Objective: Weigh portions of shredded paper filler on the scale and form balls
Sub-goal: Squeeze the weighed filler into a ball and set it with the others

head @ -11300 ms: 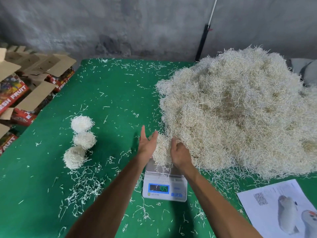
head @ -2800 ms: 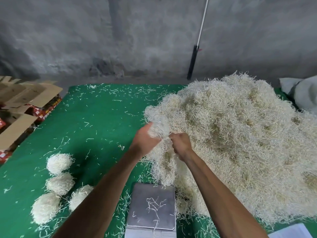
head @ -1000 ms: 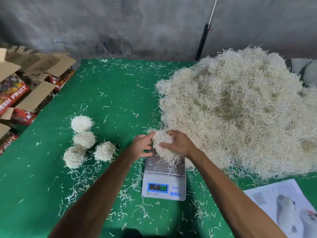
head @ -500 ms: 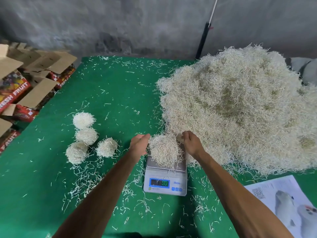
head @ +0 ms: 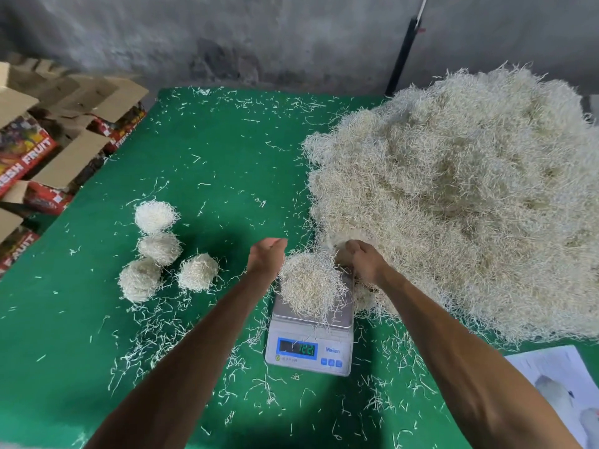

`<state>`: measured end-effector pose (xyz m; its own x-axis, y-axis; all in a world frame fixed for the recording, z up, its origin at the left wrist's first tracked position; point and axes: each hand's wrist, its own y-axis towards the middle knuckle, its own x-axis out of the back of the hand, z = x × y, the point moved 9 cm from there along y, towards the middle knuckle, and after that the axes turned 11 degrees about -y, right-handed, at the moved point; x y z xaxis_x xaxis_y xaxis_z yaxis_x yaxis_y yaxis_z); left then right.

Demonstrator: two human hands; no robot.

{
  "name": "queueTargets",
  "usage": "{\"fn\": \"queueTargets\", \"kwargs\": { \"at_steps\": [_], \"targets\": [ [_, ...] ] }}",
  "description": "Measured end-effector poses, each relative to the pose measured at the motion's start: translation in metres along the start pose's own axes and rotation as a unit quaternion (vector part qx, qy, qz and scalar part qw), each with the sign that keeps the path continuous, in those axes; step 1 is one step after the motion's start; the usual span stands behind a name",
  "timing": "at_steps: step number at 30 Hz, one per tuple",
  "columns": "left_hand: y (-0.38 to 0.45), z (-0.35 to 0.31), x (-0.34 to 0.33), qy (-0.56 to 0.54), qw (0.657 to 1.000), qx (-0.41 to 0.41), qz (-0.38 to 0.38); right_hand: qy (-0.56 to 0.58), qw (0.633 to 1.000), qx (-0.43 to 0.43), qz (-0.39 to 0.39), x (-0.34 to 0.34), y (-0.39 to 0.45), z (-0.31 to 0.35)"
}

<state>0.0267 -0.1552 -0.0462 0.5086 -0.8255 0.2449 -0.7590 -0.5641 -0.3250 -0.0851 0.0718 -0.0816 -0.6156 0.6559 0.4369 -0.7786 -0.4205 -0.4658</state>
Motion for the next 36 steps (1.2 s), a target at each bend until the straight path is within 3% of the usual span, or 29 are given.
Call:
{"fn": "queueTargets", "kwargs": {
  "at_steps": [3, 7, 10, 17, 24, 36],
  "targets": [
    [0.004, 0.012, 0.006, -0.036, 0.999, 0.023, -0.001, 0.027, 0.997, 0.017, -0.070, 0.046, 0.010, -0.007],
    [0.004, 0.029, 0.020, -0.066, 0.997, 0.044, -0.020, -0.158, 0.963, -0.010, -0.219, 0.113, 0.006, -0.018],
    [0.000, 0.030, 0.020, -0.072, 0.996, 0.041, -0.020, -0.204, 0.934, 0.058, -0.289, 0.123, -0.008, -0.005],
    [-0.021, 0.004, 0.008, -0.055, 0.997, -0.041, 0.026, -0.141, 0.937, 0.189, -0.257, 0.056, -0.040, 0.027],
    [-0.032, 0.012, 0.012, -0.062, 0.996, -0.032, 0.052, -0.051, 0.975, 0.142, -0.161, 0.007, -0.050, 0.027],
    [-0.035, 0.021, 0.012, -0.058, 0.997, -0.009, 0.058, -0.043, 0.983, 0.120, -0.131, -0.008, -0.053, 0.015]
  ]
}}
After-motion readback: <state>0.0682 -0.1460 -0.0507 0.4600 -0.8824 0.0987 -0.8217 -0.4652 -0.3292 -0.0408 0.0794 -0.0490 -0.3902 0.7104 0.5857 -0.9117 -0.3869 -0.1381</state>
